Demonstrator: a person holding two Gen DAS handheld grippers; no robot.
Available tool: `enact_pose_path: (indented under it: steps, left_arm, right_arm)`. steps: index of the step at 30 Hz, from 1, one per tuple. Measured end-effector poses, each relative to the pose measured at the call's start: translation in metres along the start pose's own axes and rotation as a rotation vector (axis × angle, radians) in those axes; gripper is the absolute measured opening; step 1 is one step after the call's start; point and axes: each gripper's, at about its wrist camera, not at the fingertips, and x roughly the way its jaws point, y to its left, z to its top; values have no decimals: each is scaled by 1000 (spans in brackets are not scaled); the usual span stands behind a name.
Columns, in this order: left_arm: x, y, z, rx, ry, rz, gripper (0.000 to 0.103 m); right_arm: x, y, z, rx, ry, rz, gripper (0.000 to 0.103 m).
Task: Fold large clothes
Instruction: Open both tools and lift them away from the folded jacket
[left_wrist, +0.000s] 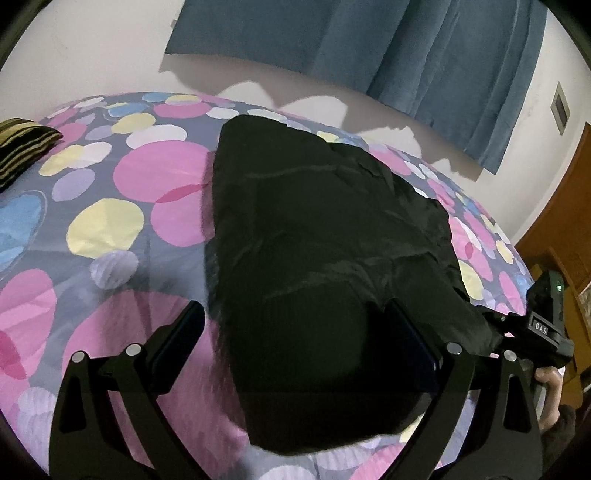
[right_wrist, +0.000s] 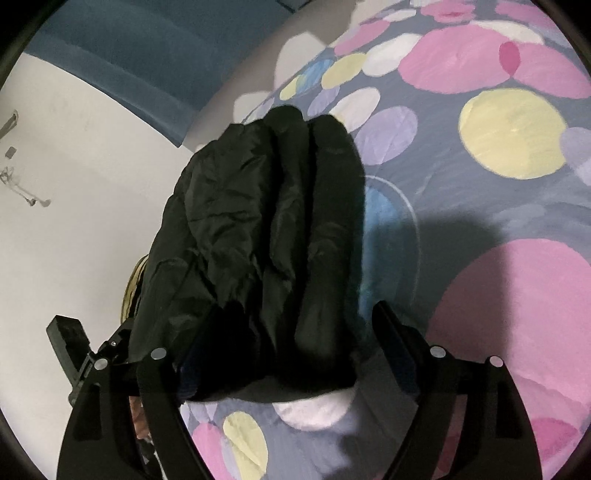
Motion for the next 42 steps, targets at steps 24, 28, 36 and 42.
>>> enact_pose_path:
  steps: [24, 28, 36, 42]
  left_arm:
    - [-77, -31, -22, 68, -109, 216, 99]
    - [-76, -32, -25, 70, -102, 239, 99]
    - [-79, -35, -26, 70, -114, 258, 99]
    - [-79, -35, -27, 58, -132, 277, 100]
  right_arm:
    - [-67, 68, -31, -294, -176, -341, 81]
    - [-66, 73, -35, -319, -177, -346, 81]
    - [-62, 86, -44, -379, -181, -372, 81]
    - [-57, 87, -47, -392, -175, -391, 84]
